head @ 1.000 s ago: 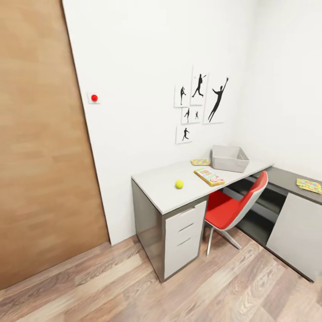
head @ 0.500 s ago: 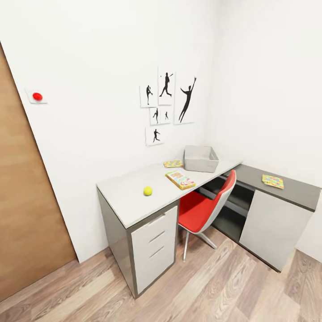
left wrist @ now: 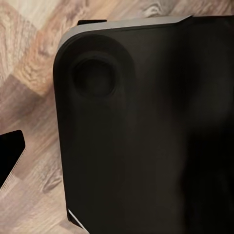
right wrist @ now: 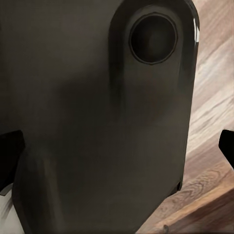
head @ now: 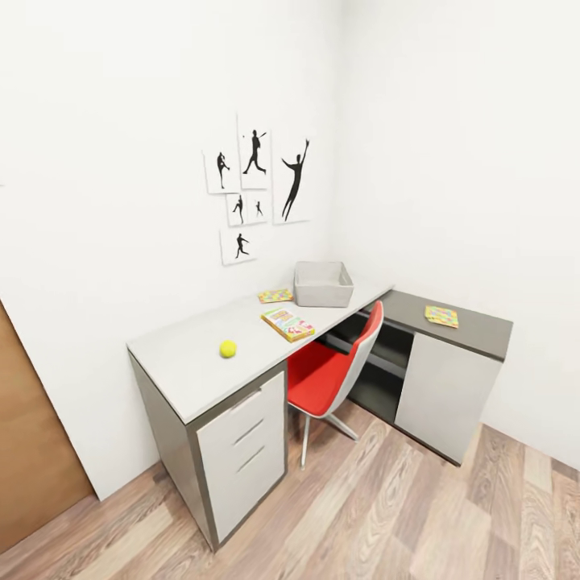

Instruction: Put all the toys in the child's room - the three board games (two on the bed and one on the table), the two jigsaw puzzles on the table, and the tennis ball on the table - inside the toy box on the table in the child's room.

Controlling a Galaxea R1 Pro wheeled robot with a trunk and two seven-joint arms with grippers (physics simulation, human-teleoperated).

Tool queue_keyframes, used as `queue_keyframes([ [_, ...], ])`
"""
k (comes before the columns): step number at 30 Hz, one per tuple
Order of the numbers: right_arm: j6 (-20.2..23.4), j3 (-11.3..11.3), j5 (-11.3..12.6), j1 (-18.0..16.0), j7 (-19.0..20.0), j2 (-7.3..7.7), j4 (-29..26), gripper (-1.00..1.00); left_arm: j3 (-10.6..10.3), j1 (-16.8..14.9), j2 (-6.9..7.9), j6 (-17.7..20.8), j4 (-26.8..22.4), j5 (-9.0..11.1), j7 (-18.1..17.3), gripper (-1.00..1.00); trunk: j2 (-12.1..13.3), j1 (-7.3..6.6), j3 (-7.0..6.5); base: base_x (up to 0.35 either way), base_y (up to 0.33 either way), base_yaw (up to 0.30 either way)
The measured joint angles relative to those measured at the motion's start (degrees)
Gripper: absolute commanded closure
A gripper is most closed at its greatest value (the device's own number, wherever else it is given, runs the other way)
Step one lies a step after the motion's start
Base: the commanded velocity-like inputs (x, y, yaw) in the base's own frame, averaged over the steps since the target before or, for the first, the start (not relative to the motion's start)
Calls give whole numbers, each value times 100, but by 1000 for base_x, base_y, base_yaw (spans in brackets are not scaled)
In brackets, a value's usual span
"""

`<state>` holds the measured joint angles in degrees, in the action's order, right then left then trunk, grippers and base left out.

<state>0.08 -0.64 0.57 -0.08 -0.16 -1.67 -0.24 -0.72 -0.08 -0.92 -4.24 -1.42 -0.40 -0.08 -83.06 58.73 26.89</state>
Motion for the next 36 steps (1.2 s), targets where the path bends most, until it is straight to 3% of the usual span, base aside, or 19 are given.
queue_keyframes([
  [36,0,0,7,0,0,10,2,-100,-9,0,4,-24,0,0,0,-100,0,0,0,26,-22,-285],
])
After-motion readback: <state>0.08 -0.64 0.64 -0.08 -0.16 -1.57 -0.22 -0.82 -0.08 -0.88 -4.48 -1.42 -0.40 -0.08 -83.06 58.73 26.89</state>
